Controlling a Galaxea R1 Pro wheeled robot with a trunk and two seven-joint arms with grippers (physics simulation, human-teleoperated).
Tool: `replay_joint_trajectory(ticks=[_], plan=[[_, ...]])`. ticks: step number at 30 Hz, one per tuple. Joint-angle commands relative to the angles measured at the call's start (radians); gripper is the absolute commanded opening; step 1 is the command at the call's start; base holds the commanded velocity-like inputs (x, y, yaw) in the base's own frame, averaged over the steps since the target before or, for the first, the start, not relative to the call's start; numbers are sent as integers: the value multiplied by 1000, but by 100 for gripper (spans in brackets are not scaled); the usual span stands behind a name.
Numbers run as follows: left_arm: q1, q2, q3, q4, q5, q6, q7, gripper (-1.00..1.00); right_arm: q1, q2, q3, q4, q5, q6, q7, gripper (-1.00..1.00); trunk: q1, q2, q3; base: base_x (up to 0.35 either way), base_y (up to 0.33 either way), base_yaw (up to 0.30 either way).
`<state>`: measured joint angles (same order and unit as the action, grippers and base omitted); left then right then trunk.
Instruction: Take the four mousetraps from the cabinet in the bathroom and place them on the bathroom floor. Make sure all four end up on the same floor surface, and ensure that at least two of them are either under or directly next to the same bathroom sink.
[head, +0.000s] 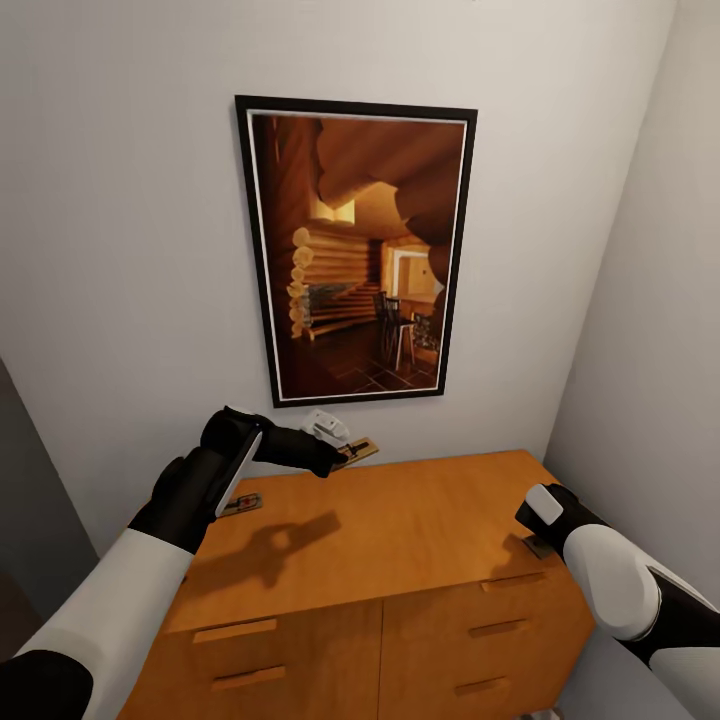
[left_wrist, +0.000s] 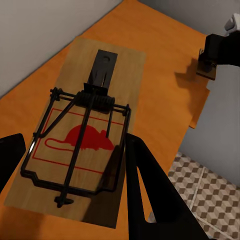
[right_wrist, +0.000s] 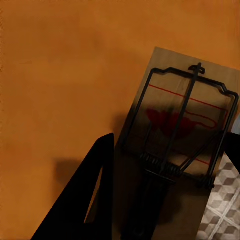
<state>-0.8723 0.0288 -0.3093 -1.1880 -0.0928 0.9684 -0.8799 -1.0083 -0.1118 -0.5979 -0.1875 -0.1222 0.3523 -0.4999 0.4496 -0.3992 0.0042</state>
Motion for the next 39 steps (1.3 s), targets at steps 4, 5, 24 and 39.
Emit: replay_joint_trajectory(ticks=[4,5,24,39], plan=[[-1,0,-1,-1,-10,1,-10,-100,0,0,6,-2,-11,4,-3,-100,0,-1,-1,0,0,0],[-1,0,-1,-1,-10,1,-10,-100,0,0,6,-2,-11,4,-3,-100,0,-1,-1,0,0,0],[-1,0,-1,-1,-7,0,-10,-100,0,0,6,-2,-11,4,-3,-100,0,-1,-1,0,0,0],[-1,0,-1,-1,-6,0,-10,-100,0,0,6,-2,-11,4,-3,-100,0,-1,-1,0,0,0]])
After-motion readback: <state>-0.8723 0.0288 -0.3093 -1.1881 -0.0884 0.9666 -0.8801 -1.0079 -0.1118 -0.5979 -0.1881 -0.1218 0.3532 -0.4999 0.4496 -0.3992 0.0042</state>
